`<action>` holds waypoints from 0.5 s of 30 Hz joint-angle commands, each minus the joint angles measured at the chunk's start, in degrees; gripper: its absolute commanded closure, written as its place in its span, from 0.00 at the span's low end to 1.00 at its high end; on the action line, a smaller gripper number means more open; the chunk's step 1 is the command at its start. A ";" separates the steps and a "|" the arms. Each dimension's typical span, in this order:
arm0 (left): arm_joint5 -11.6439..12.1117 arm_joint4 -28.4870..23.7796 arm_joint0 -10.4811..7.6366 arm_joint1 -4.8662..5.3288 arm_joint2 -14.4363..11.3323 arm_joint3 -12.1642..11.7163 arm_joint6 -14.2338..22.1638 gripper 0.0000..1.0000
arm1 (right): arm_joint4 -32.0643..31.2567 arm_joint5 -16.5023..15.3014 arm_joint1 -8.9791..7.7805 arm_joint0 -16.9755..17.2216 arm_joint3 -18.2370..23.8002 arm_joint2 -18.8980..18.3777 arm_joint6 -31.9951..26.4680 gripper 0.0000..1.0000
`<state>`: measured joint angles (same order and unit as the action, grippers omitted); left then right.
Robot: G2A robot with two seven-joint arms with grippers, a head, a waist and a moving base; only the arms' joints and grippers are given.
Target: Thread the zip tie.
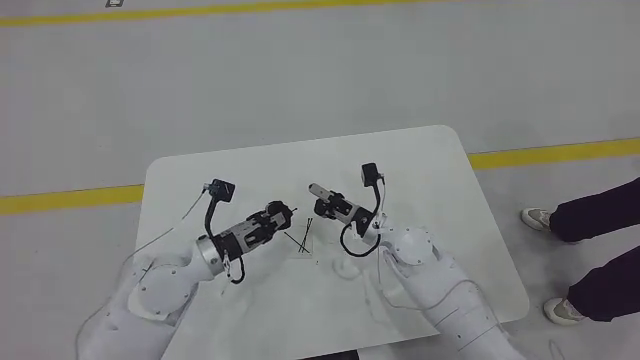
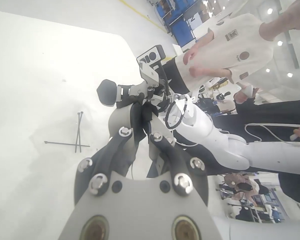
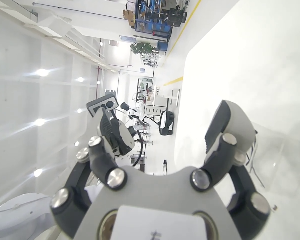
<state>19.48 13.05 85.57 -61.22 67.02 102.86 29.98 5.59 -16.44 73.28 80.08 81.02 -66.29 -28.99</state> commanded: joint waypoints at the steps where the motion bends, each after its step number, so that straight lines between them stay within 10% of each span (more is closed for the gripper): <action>1: 0.00 0.00 -0.01 0.31 -0.39 0.02 -0.63 1.00 | 0.08 0.25 -0.03 0.11 0.07 -0.02 0.03 0.00; 15: 0.00 1.14 0.90 0.65 1.15 -0.13 -2.42 1.00 | 0.15 0.48 -0.11 0.30 0.28 -0.12 -0.30 0.00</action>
<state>19.45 13.95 86.08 -60.78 67.19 102.75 27.68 5.74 -15.96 73.17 80.38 81.30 -66.41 -29.29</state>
